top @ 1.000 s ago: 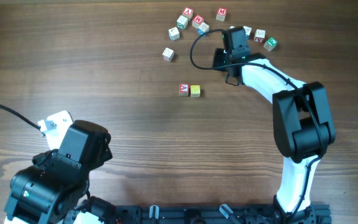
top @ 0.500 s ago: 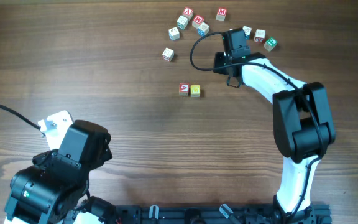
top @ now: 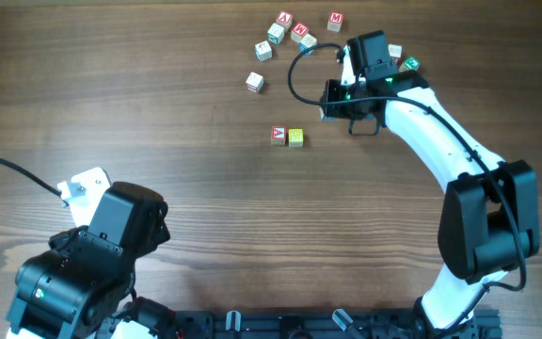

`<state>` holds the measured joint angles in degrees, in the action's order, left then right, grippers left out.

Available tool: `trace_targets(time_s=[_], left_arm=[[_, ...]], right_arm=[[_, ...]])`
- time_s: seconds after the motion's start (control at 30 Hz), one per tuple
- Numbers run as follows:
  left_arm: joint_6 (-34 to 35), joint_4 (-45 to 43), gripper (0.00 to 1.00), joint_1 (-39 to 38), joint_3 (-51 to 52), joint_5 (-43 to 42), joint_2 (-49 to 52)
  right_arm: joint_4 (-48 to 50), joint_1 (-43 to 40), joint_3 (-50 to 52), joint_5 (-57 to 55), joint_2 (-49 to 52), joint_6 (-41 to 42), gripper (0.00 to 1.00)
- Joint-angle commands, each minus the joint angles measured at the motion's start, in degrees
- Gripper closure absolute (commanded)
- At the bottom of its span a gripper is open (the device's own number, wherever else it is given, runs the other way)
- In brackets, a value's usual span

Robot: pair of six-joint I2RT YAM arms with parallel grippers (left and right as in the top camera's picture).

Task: Form a horizontal line
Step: 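Place the B block to the right of the W block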

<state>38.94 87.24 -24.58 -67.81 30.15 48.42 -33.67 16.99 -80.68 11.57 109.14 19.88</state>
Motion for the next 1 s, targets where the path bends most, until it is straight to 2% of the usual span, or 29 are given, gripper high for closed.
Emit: trace_targets(time_s=[0.0,0.13,0.2,0.3,0.63,0.8,0.97], left_arm=[[0.98,0.00,0.00,0.11,0.09,0.11,-0.15],[0.98,0.00,0.00,0.11,0.09,0.11,-0.15],[0.98,0.00,0.00,0.11,0.09,0.11,-0.15],[0.98,0.00,0.00,0.11,0.09,0.11,-0.15],[0.98,0.00,0.00,0.11,0.09,0.11,-0.15],[0.98,0.00,0.00,0.11,0.09,0.11,-0.15],[0.98,0.00,0.00,0.11,0.11,0.11,-0.15]], right_arm=[[-0.48,2.19,2.75,2.62,-0.63,1.22,0.79],[5.25,5.35,7.91,-5.27,-0.61,1.18,0.74],[8.26,6.05,9.97,-5.79,-0.61,1.20,0.70],[12.24,6.47,13.03,-5.79,-0.61,1.36,0.70],[15.28,6.47,13.68,-6.60,-0.61,3.78,0.65],[16.02,6.47,13.68,-7.30,-0.61,4.55,0.54],[16.94,6.40,13.35,-7.30,-0.70,5.53,0.53]])
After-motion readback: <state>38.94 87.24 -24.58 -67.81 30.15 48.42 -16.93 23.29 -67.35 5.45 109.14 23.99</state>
